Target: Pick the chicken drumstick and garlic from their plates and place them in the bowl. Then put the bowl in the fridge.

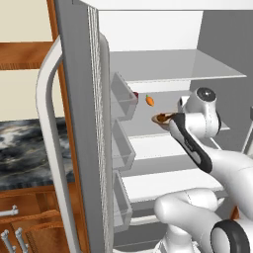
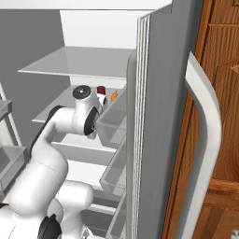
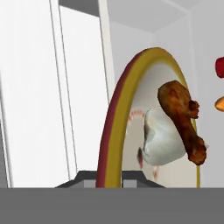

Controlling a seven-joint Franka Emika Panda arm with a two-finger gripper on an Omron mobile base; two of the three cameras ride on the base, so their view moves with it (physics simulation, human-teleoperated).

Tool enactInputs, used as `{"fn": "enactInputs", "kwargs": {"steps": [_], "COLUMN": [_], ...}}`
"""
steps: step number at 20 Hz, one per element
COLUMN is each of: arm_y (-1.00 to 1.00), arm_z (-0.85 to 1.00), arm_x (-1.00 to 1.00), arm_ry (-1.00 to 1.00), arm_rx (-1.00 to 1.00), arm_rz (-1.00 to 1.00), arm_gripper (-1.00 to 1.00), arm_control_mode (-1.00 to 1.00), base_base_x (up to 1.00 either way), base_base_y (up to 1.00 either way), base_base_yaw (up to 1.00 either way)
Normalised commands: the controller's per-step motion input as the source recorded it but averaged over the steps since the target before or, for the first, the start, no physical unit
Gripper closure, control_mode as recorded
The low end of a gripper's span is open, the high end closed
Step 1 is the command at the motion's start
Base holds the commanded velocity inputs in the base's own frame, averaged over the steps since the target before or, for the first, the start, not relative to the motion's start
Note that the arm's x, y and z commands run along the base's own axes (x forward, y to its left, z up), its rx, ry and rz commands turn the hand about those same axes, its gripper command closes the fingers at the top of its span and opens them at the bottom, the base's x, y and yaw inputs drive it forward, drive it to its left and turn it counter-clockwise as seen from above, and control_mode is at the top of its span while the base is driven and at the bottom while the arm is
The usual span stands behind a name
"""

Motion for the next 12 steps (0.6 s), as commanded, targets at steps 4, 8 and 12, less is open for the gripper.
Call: {"fn": "enactInputs", "kwargs": {"steps": [4, 8, 12], "arm_y": [-0.11, -0.02, 0.0], "arm_z": [-0.33, -0.13, -0.06], "arm_x": [0.12, 0.28, 0.33], "arm_ry": [-0.01, -0.06, 0.0], "arm_rx": [0.01, 0.0, 0.0], "arm_rz": [0.0, 0.01, 0.0], "arm_gripper": [1.0, 1.0, 1.0], "arm_control_mode": [-1.0, -1.0, -1.0], "base_base_x": [0.0, 0.0, 0.0], "base_base_y": [0.0, 0.0, 0.0], "base_base_yaw": [0.0, 0.0, 0.0]}}
